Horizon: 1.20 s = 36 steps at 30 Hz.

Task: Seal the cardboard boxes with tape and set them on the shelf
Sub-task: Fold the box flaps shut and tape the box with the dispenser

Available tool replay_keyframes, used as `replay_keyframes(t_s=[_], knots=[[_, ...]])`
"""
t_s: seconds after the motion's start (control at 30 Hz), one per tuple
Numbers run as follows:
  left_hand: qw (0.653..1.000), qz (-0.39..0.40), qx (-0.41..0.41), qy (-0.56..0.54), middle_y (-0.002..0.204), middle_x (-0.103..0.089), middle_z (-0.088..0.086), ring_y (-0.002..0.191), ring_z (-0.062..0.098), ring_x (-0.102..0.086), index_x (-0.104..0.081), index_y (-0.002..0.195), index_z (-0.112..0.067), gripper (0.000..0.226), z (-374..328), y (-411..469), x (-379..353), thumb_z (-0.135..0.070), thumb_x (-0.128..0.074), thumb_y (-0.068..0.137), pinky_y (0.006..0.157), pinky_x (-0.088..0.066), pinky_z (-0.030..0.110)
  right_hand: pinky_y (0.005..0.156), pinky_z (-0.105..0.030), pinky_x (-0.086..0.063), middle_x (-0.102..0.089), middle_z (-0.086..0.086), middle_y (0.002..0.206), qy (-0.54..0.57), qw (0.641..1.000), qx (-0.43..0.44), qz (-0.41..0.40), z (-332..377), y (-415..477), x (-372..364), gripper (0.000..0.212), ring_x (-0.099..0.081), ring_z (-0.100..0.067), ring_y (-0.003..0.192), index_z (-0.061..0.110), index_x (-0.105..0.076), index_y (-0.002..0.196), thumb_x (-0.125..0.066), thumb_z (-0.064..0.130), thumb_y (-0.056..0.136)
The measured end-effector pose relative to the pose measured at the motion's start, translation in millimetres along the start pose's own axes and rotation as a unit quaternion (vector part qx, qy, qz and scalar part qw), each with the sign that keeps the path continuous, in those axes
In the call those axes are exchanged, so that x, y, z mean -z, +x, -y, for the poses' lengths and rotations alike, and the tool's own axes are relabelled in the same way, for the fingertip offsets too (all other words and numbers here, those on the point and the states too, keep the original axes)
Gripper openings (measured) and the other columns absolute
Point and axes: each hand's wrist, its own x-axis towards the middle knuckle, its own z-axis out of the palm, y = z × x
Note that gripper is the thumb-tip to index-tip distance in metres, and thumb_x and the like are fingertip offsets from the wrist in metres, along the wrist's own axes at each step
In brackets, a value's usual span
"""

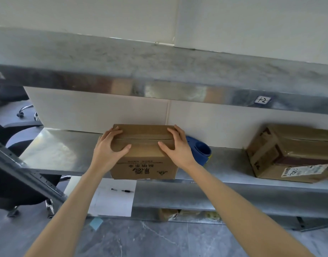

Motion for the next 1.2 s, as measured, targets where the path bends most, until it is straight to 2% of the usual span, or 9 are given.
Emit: replay_keyframes(t_s=[0.1,0.2,0.27,0.37,0.57,0.63,0.73,1.03,1.2], knots=[[1.000,0.014,0.001,0.010,0.138,-0.046,-0.014,0.130,0.007,-0.038,-0.057,0.128,-0.023,0.055,-4.7,4.2,1.7,-0.035,-0.079,0.080,0.109,-0.036,0.034,0.116,-0.031,-0.031,-0.012,0.011,0.155,-0.017,1.000,0.011,0.006,0.1,3.3,2.7,0.066,-0.028,-0.014,0.143,0.020,-0.035,0.147,-0.061,0.048,0.092],[1.000,0.008,-0.017,-0.010,0.144,-0.038,-0.023,0.143,-0.002,-0.024,-0.054,0.130,-0.024,0.053,-1.1,1.4,-4.0,-0.032,-0.077,0.083,0.110,-0.030,0.029,0.118,-0.036,-0.029,-0.011,0.011,0.155,-0.022,1.000,0.021,0.001,-1.5,5.5,-1.2,0.065,-0.021,-0.018,0.147,0.022,-0.036,0.147,-0.062,0.047,0.092],[0.999,0.016,-0.038,-0.006,0.148,-0.039,-0.023,0.148,-0.002,-0.017,-0.055,0.132,-0.027,0.054,3.4,-0.1,-6.8,-0.041,-0.073,0.083,0.111,-0.026,0.026,0.120,-0.033,-0.023,-0.013,0.010,0.159,-0.012,0.999,0.030,-0.004,-4.9,4.1,-4.3,0.062,-0.010,-0.015,0.151,0.025,-0.039,0.147,-0.062,0.044,0.093],[0.999,0.008,-0.043,0.000,0.142,-0.045,-0.027,0.145,-0.002,-0.024,-0.059,0.131,-0.030,0.061,3.9,0.9,-6.3,-0.058,-0.061,0.076,0.108,-0.022,0.015,0.121,-0.031,-0.018,-0.019,0.012,0.160,0.009,1.000,0.023,-0.007,-6.1,4.7,-4.4,0.057,-0.007,-0.007,0.150,0.029,-0.044,0.145,-0.064,0.042,0.092],[0.998,0.001,-0.031,-0.049,0.152,-0.037,-0.021,0.146,-0.001,-0.024,-0.057,0.132,-0.029,0.056,8.1,2.3,-8.8,-0.033,-0.080,0.081,0.115,-0.025,0.022,0.120,-0.034,-0.026,-0.028,0.017,0.154,0.099,0.994,0.008,-0.042,-5.5,1.9,-5.9,0.057,-0.024,-0.001,0.144,0.028,-0.049,0.140,-0.071,0.035,0.088],[0.997,-0.004,0.000,-0.083,0.159,-0.025,-0.022,0.147,0.000,-0.021,-0.051,0.136,-0.035,0.064,7.2,1.5,-8.6,-0.032,-0.082,0.080,0.113,-0.023,0.020,0.120,-0.033,-0.027,-0.027,0.018,0.155,0.139,0.988,-0.008,-0.059,-4.8,-0.6,-7.5,0.060,-0.026,0.002,0.142,0.029,-0.046,0.142,-0.072,0.031,0.088],[0.993,0.006,0.037,-0.113,0.159,-0.025,-0.023,0.140,-0.004,-0.031,-0.050,0.138,-0.036,0.068,6.8,0.6,-9.1,-0.032,-0.083,0.078,0.112,-0.028,0.022,0.120,-0.032,-0.025,-0.018,0.021,0.160,0.151,0.987,-0.030,-0.038,-6.5,0.7,-8.6,0.066,-0.021,0.003,0.144,0.031,-0.041,0.147,-0.072,0.032,0.088],[0.993,-0.004,0.021,-0.120,0.155,-0.032,-0.020,0.135,-0.006,-0.036,-0.055,0.133,-0.032,0.062,13.2,2.8,-12.0,-0.030,-0.083,0.078,0.098,-0.023,-0.005,0.111,-0.015,-0.022,-0.020,0.017,0.158,0.091,0.995,-0.008,-0.039,-9.3,6.0,-8.0,0.062,-0.022,0.004,0.142,0.028,-0.044,0.144,-0.071,0.032,0.089],[0.994,0.003,0.002,-0.111,0.157,-0.029,-0.020,0.140,-0.002,-0.034,-0.057,0.130,-0.031,0.056,13.2,1.3,-10.4,-0.031,-0.082,0.080,0.110,-0.029,0.016,0.107,-0.011,-0.023,-0.022,0.016,0.159,0.042,0.998,0.009,-0.054,-5.5,4.4,-7.5,0.054,-0.023,0.002,0.143,0.029,-0.050,0.140,-0.068,0.037,0.090]])
